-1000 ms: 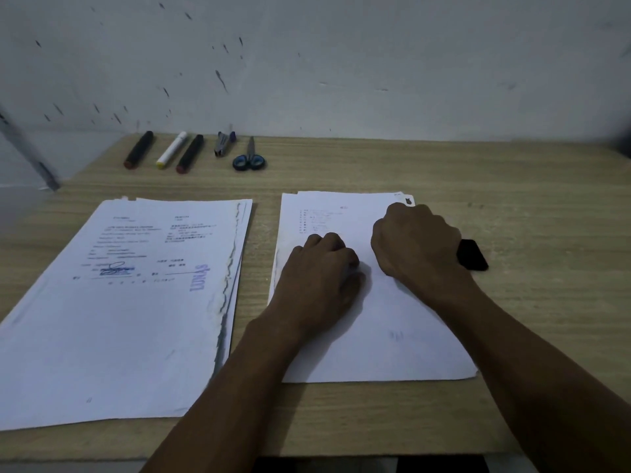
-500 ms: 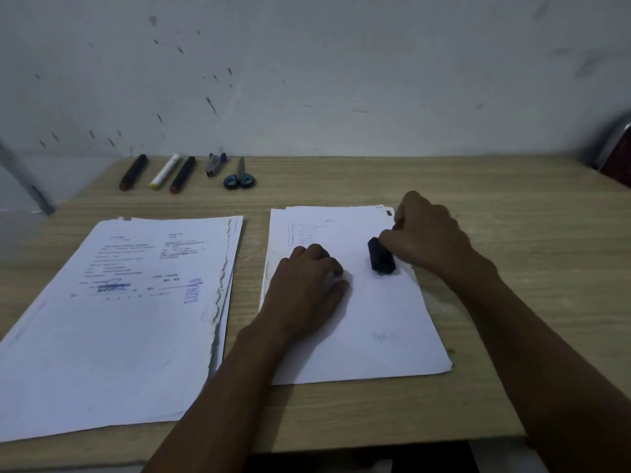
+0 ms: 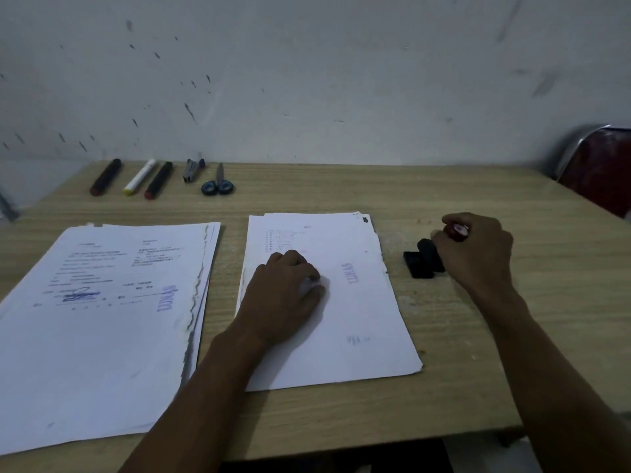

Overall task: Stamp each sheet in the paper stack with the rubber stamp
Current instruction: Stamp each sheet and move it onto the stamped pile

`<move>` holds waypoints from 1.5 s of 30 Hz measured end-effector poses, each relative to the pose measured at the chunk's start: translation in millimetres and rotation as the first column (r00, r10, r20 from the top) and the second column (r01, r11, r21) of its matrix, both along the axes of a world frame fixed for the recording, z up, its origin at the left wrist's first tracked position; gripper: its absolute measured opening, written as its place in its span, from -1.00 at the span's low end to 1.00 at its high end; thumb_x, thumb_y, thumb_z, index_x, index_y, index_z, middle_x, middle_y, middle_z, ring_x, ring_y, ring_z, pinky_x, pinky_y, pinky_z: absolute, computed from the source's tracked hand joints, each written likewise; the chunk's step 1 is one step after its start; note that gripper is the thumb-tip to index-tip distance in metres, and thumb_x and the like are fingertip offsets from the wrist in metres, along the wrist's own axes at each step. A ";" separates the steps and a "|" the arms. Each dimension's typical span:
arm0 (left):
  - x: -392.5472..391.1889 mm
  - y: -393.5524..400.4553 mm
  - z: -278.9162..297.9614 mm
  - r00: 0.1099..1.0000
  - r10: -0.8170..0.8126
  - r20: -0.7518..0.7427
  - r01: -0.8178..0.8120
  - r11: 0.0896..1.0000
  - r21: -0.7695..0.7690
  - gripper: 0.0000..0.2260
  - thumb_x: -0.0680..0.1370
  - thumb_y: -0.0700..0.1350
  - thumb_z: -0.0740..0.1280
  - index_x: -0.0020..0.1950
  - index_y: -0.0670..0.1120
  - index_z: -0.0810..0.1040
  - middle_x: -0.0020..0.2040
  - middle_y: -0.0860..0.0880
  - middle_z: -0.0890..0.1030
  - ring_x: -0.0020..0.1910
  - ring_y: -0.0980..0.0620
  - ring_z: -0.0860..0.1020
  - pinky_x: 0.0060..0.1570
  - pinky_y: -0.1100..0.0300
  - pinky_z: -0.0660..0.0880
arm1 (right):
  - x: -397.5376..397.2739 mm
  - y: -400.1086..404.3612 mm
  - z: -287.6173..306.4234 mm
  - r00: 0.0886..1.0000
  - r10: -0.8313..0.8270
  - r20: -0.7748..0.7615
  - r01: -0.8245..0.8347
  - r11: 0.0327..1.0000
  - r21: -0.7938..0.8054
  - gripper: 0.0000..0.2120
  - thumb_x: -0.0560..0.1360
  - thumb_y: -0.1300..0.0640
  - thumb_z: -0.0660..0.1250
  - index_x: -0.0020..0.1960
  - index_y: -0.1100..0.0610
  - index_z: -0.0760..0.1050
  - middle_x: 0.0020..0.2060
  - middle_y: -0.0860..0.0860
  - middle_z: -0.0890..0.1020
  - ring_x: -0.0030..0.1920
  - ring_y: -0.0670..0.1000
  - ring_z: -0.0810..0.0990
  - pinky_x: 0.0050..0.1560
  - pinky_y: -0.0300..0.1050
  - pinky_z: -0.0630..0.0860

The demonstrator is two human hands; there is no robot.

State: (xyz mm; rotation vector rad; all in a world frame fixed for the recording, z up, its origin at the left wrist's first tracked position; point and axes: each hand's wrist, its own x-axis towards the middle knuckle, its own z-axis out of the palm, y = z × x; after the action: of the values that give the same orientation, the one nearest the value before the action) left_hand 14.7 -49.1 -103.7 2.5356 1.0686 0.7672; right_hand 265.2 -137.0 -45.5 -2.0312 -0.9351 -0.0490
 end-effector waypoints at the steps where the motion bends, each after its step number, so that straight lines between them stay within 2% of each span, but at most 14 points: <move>1: -0.2 -0.3 0.0 1.000 -0.001 0.003 0.001 1.000 0.001 -0.73 0.45 0.09 0.26 -0.01 -0.01 0.63 -0.01 0.05 0.56 -0.04 -0.02 0.49 -0.03 -0.03 0.45 | -1.5 0.4 -2.0 1.000 0.012 0.001 -0.012 1.000 0.003 -0.69 0.42 0.12 0.44 0.16 0.10 0.64 0.09 0.07 0.68 0.15 0.06 0.61 0.21 -0.16 0.45; 4: -0.6 -1.1 -1.0 1.000 0.000 0.013 0.000 1.000 0.001 -0.74 0.45 0.07 0.26 -0.02 -0.02 0.63 -0.02 0.05 0.56 -0.05 -0.01 0.48 -0.04 -0.03 0.46 | -8.5 3.8 -7.1 0.999 0.048 0.012 -0.048 0.999 0.012 -0.66 0.42 0.12 0.45 0.18 0.10 0.64 0.11 0.08 0.67 0.15 0.05 0.61 0.25 -0.04 0.50; 12: 0.3 0.4 -2.3 1.000 0.008 0.010 -0.008 1.000 -0.006 -0.76 0.46 0.08 0.26 -0.03 0.00 0.62 -0.01 0.05 0.55 -0.04 -0.03 0.48 -0.03 -0.03 0.46 | -13.1 14.4 -13.9 0.996 0.050 0.069 -0.049 0.999 -0.010 -0.61 0.43 0.10 0.44 0.25 0.04 0.60 0.20 0.06 0.62 0.23 0.07 0.56 0.25 -0.07 0.43; 20: -0.1 -1.1 0.3 1.000 0.006 -0.005 -0.007 1.000 -0.016 -0.72 0.46 0.10 0.23 0.01 0.00 0.62 0.01 0.06 0.54 -0.01 -0.01 0.48 0.00 0.01 0.44 | -13.1 19.8 -18.0 0.990 0.095 0.108 -0.091 0.995 -0.043 -0.59 0.44 0.05 0.45 0.28 0.01 0.57 0.20 0.09 0.61 0.24 0.08 0.54 0.28 -0.09 0.38; 26: 0.3 -1.4 0.0 1.000 0.006 -0.003 -0.006 1.000 -0.015 -0.71 0.45 0.10 0.23 0.02 0.00 0.62 0.02 0.05 0.55 0.00 -0.02 0.48 0.01 -0.01 0.44 | -21.4 21.0 -23.1 0.992 0.077 0.104 -0.073 0.997 -0.038 -0.55 0.47 0.08 0.45 0.34 0.00 0.51 0.12 0.13 0.58 0.17 0.14 0.53 0.11 -0.10 0.40; 28: -1.4 -2.3 1.0 1.000 0.012 0.022 -0.011 1.000 -0.028 -0.72 0.45 0.09 0.25 0.03 -0.01 0.62 0.01 0.05 0.55 0.01 -0.01 0.50 0.01 -0.01 0.45 | -23.1 20.7 -27.3 0.992 0.074 0.100 -0.069 0.996 -0.053 -0.49 0.46 0.08 0.46 0.39 0.00 0.45 0.14 0.14 0.55 0.18 0.16 0.52 0.12 -0.06 0.41; 30: -4.5 -1.6 3.7 0.996 0.077 0.052 -0.078 0.997 0.021 -0.71 0.44 0.10 0.27 0.04 -0.02 0.62 0.02 0.03 0.57 0.03 -0.02 0.52 0.01 0.00 0.47 | -24.0 19.7 -30.0 0.992 0.071 0.101 -0.064 0.995 -0.070 -0.38 0.43 0.05 0.48 0.44 -0.01 0.35 0.19 0.13 0.54 0.21 0.17 0.51 0.16 0.03 0.43; 32: -8.5 -2.0 9.8 0.958 0.266 0.105 -0.275 0.958 0.078 -0.67 0.45 0.12 0.30 0.08 -0.06 0.60 0.07 -0.02 0.57 0.09 -0.08 0.52 0.02 0.03 0.46 | -25.4 17.2 -29.4 0.994 0.040 0.103 -0.032 0.996 -0.082 -0.26 0.39 0.02 0.51 0.48 -0.01 0.26 0.24 0.13 0.49 0.22 0.19 0.50 0.13 0.07 0.45; 33: -11.0 -2.2 13.2 0.910 0.397 0.118 -0.405 0.912 0.058 -0.62 0.45 0.13 0.34 0.13 -0.10 0.58 0.12 -0.07 0.56 0.13 -0.11 0.49 0.04 0.02 0.42 | -26.3 15.7 -28.9 0.993 0.022 0.113 -0.012 0.997 -0.082 -0.21 0.36 0.02 0.53 0.49 0.00 0.22 0.26 0.13 0.46 0.22 0.20 0.49 0.09 0.06 0.45; 35: -16.3 -1.9 17.0 0.782 0.623 -0.003 -0.623 0.782 -0.001 -0.47 0.42 0.21 0.36 0.17 -0.18 0.52 0.17 -0.16 0.49 0.18 -0.18 0.41 0.07 -0.02 0.38 | -29.6 11.7 -28.9 0.988 -0.008 0.155 0.017 0.998 -0.061 -0.14 0.33 0.03 0.55 0.49 0.01 0.16 0.26 0.14 0.39 0.21 0.21 0.47 0.00 0.04 0.46; 37: -19.9 -2.7 16.3 0.715 0.688 -0.129 -0.694 0.720 -0.004 -0.42 0.39 0.29 0.35 0.09 -0.19 0.52 0.13 -0.18 0.44 0.16 -0.20 0.37 0.06 -0.02 0.34 | -36.3 7.4 -32.1 0.982 -0.033 0.188 0.035 0.999 -0.006 -0.17 0.31 0.08 0.53 0.46 0.03 0.17 0.22 0.13 0.36 0.19 0.21 0.45 -0.07 0.01 0.44; 39: -19.9 -2.0 14.0 0.718 0.677 -0.160 -0.689 0.724 -0.032 -0.47 0.39 0.31 0.33 0.01 -0.15 0.54 0.10 -0.16 0.44 0.15 -0.20 0.37 0.06 -0.01 0.31 | -47.1 2.4 -36.3 0.978 -0.050 0.204 0.036 0.997 0.072 -0.31 0.31 0.12 0.50 0.34 0.05 0.24 0.16 0.12 0.38 0.15 0.21 0.45 -0.14 -0.01 0.43; 42: -18.1 -1.1 15.7 0.727 0.669 -0.156 -0.682 0.729 -0.053 -0.49 0.40 0.30 0.34 0.05 -0.12 0.53 0.12 -0.13 0.45 0.17 -0.18 0.38 0.06 -0.01 0.32 | -63.5 -3.8 -41.1 0.974 -0.001 0.225 -0.020 0.996 0.091 -0.49 0.30 0.14 0.51 0.11 0.08 0.31 0.01 0.04 0.43 0.05 0.14 0.46 -0.19 -0.06 0.38; 45: -20.7 -0.2 18.3 0.751 0.656 -0.074 -0.659 0.739 -0.136 -0.49 0.38 0.24 0.43 0.16 -0.07 0.51 0.15 -0.10 0.48 0.20 -0.16 0.40 0.10 -0.02 0.33 | -72.3 -5.7 -48.4 0.963 0.170 0.211 -0.177 0.984 0.017 -0.63 0.34 0.11 0.52 -0.01 0.06 0.37 -0.14 -0.04 0.48 -0.10 0.06 0.50 -0.23 -0.11 0.34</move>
State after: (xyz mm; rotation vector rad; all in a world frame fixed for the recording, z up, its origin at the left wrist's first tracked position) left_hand -6.0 -49.3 -85.4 2.0092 1.9990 0.7677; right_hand 193.0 -142.7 -93.9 -1.9297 -1.2327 -0.1853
